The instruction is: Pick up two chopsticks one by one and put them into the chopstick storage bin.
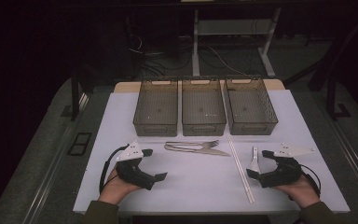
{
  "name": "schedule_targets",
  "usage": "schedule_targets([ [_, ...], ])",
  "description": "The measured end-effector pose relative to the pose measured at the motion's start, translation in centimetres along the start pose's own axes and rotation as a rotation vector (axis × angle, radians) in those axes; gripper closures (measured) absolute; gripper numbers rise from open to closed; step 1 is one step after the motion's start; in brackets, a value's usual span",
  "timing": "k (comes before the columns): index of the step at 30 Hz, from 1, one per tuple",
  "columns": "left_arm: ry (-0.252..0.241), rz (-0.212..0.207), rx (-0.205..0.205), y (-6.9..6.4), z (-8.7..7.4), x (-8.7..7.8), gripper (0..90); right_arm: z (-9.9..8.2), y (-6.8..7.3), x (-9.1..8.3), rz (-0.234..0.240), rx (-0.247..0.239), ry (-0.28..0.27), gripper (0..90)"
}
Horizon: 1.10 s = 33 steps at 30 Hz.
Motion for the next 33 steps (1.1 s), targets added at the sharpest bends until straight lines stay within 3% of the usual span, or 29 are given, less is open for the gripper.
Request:
schedule_targets([
  [9, -0.001, -0.011, -0.002, -0.3, 0.1, 0.1, 0.0, 0.2, -0.2, -0.1, -0.007, 0.010, 0.005, 1.1],
  [17, 0.007, -0.020, 0.013, -0.7, 0.0, 0.1, 0.0, 0.5, -1.2, -0.4, -0.076, 0.022, 0.026, 14.8],
  [23, 0.009, -0.020, 0.010, -0.6, 0.0, 0.2, 0.0, 0.4, -3.2, 0.4, -0.152, 0.085, 0.080, 27.6],
  [26, 0.010, -0.022, 0.008, -0.7, 0.0, 0.3, 0.0, 0.1, -3.6, 0.7, -0.164, 0.098, 0.108, 31.0],
  [33, 0.013, -0.024, 0.011, -0.8, 0.0, 0.3, 0.0, -0.3, -4.8, 2.0, -0.178, 0.188, 0.170, 42.4],
])
Point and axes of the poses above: each handheld gripper's, and its own axes: x roughly forward along the jaws, z roughly out of its top, y roughly to its left, the point moved 8 cm from there along x, roughly forward along the jaws, and after that the axes turned 1 degree about x, right-handed, at the moved point
